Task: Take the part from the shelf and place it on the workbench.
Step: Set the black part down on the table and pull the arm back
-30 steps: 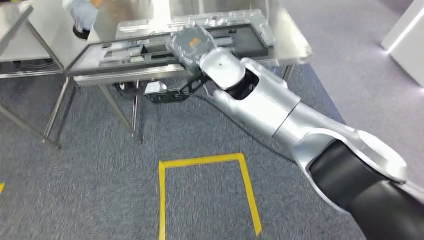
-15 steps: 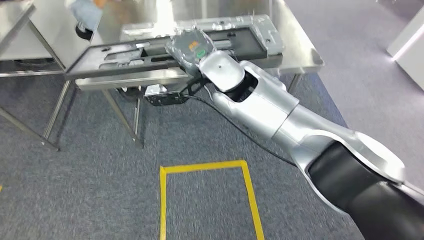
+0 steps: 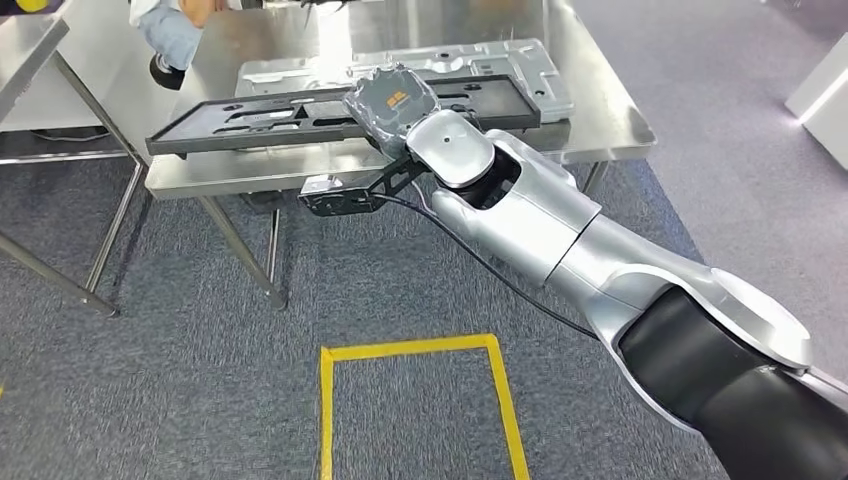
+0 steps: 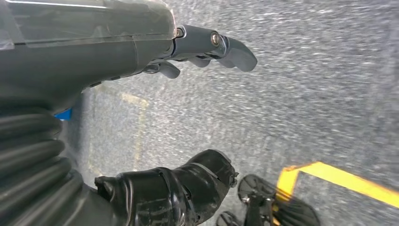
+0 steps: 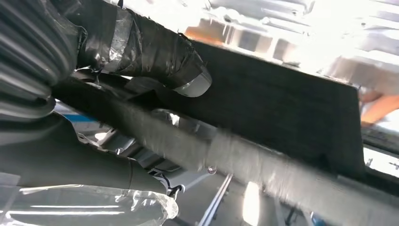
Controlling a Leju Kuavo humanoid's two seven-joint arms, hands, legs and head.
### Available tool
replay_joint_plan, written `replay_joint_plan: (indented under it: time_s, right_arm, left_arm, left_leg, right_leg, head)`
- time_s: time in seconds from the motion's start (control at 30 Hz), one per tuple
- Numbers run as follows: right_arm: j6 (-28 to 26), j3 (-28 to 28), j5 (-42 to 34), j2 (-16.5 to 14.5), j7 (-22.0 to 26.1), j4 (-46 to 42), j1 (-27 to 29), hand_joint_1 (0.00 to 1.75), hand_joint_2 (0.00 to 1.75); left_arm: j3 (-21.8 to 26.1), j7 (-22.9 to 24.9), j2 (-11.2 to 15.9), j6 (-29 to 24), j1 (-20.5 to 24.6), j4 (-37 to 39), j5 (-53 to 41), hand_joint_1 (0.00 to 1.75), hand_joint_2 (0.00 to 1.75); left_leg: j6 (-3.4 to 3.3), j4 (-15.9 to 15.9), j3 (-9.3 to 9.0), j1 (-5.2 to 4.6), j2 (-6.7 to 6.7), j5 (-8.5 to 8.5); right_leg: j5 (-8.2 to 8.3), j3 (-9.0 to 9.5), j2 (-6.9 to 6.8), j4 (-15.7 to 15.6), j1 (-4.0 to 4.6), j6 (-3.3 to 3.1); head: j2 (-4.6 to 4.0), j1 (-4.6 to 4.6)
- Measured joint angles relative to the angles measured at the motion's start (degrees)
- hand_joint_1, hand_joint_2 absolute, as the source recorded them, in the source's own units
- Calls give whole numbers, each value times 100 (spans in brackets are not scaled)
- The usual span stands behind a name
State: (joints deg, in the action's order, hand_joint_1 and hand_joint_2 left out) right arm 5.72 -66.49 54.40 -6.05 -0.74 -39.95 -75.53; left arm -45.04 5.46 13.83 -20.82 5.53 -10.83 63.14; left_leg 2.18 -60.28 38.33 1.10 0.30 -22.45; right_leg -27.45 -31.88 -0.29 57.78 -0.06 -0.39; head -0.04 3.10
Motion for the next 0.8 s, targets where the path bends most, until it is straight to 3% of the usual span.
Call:
replay_joint_plan:
  time_s: [0.1,0.17,0.2,0.27,0.3,0.33,0.37,0.4,0.47,0.5,0.57,0.67,0.73,0.8]
  right_arm:
    - [-11,-2,2,14,3,7,-35,175,175]
    - [-13,-3,2,19,9,9,-46,175,175]
    - [-14,-4,2,24,9,9,-51,175,175]
    - [-13,-4,3,37,8,13,-28,175,175]
    - [-12,-4,3,44,8,17,5,175,175]
    - [-12,-4,3,49,8,21,40,175,175]
    - [-12,-4,3,55,9,25,67,175,175]
    - [-12,-5,3,61,9,27,79,175,175]
    - [-13,-4,7,72,9,32,71,175,175]
    - [-13,-5,11,71,10,35,65,175,175]
    - [-15,-5,19,56,20,41,60,175,175]
    - [-24,-6,29,17,29,54,55,175,175]
    - [-30,-7,36,-17,28,68,60,175,175]
    - [-30,-10,39,-34,34,86,103,175,175]
  left_arm:
    - [-2,-4,-8,2,35,-1,-4,0,175]
    - [-3,-8,-12,3,40,-1,-8,0,175]
    - [-3,-8,-12,3,41,-1,-10,0,175]
    - [-3,-9,-11,3,36,0,-10,0,175]
    - [-3,-9,-11,3,31,1,-10,0,175]
    - [-3,-9,-11,3,25,1,-9,0,175]
    - [-3,-9,-13,3,22,0,-9,0,175]
    - [-3,-9,-15,4,20,-1,-8,0,175]
    - [-4,-9,-27,9,18,-1,-8,0,175]
    - [-4,-8,-33,13,17,-1,-8,0,175]
    - [-5,-6,-42,22,17,-1,-8,0,175]
    - [-5,-1,-33,34,27,-1,-11,0,175]
    - [-5,0,-24,37,35,-1,-14,0,175]
    - [-5,-2,-15,38,36,-1,-15,0,175]
  left_leg:
    - [-151,154,-89,-22,-11,-122]
    - [-233,173,-148,-13,-29,-169]
    - [-272,182,-188,-11,-34,-194]
    - [-333,182,-260,-27,-47,-258]
    - [-350,181,-303,-36,-62,-295]
    - [-360,180,-353,-44,-82,-337]
    - [-365,180,-409,-51,-108,-379]
    - [-365,180,-466,-59,-133,-422]
    - [-349,183,-557,-72,-170,-505]
    - [-327,186,-583,-73,-179,-540]
    - [-264,206,-608,-64,-181,-585]
    - [-174,153,-619,-59,-148,-687]
    - [-128,-350,-363,-48,-115,-902]
    - [-80,-1054,62,-33,-112,-1099]
  right_leg:
    - [-67,-4,-5,7,12,86]
    - [-180,-89,-1,205,3,144]
    - [-286,-233,7,477,-2,165]
    - [-516,-711,14,1286,-5,174]
    - [-553,-958,14,1622,-4,169]
    - [-477,-1128,16,1770,0,153]
    - [-286,-1191,18,1685,11,124]
    - [-5,-1141,21,1373,30,78]
    - [489,-889,35,570,86,-45]
    - [592,-771,39,286,108,-92]
    - [565,-650,43,107,135,-140]
    - [524,-517,36,-54,92,-169]
    - [499,-399,25,-148,48,-181]
    - [444,-319,23,-165,24,-184]
  head:
    - [0,-2]
    - [0,-4]
    - [0,-6]
    - [0,-6]
    - [0,-6]
    - [0,-7]
    - [0,-9]
    - [0,-9]
    - [0,-4]
    - [0,-3]
    - [0,-3]
    - [0,-14]
    - [0,1]
    - [0,6]
